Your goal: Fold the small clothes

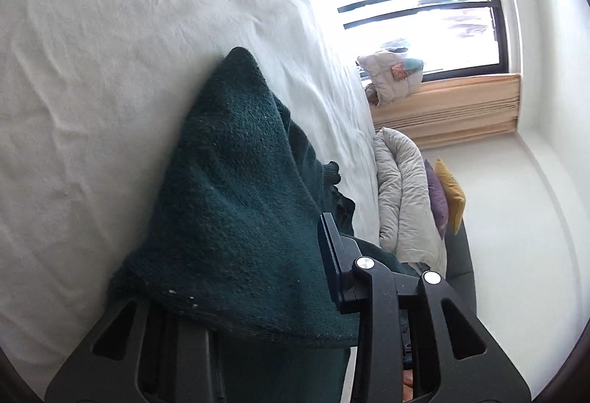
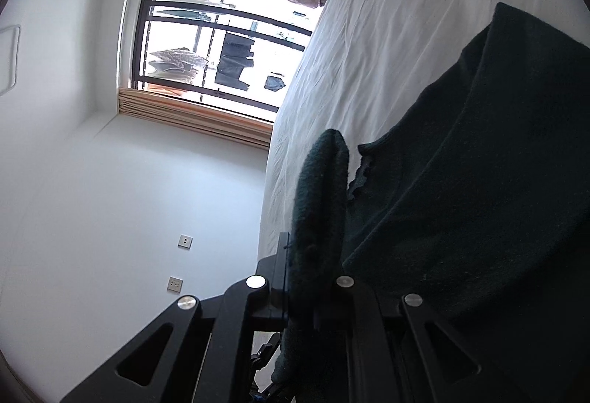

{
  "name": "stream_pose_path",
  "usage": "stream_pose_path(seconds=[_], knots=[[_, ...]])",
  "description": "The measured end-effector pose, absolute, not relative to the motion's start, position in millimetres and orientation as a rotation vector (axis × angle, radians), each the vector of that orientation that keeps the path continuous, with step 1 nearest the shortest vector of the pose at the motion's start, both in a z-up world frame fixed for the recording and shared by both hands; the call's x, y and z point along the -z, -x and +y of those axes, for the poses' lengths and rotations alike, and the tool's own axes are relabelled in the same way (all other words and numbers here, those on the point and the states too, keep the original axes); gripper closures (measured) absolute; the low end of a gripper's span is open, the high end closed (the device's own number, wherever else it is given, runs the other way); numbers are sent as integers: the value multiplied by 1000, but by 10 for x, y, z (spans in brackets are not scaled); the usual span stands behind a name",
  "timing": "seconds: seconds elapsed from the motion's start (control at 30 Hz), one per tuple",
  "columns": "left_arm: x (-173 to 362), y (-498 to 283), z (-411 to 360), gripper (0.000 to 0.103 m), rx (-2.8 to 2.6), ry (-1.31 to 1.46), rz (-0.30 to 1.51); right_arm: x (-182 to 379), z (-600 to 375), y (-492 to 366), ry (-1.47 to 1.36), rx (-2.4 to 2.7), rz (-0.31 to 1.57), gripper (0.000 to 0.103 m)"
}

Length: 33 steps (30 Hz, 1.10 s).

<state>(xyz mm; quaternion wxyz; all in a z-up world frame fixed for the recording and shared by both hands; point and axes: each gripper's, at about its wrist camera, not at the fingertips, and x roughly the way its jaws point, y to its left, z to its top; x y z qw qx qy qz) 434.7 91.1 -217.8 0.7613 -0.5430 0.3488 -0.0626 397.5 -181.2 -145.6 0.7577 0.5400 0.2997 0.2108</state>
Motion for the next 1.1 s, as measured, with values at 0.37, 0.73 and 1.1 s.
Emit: stream_pose_path(seconds=[0.37, 0.73, 1.1], knots=[[2156, -4456, 491, 72, 143, 946, 854, 2194, -2203, -3922, -1245, -273, 808, 93], [2035, -4342, 420, 72, 153, 916, 855, 1784, -2185, -4003, -1004, -267, 769, 92], [2077, -4421, 136, 72, 180, 776, 912, 1987, -2345, -4055, -991, -182, 785, 96]])
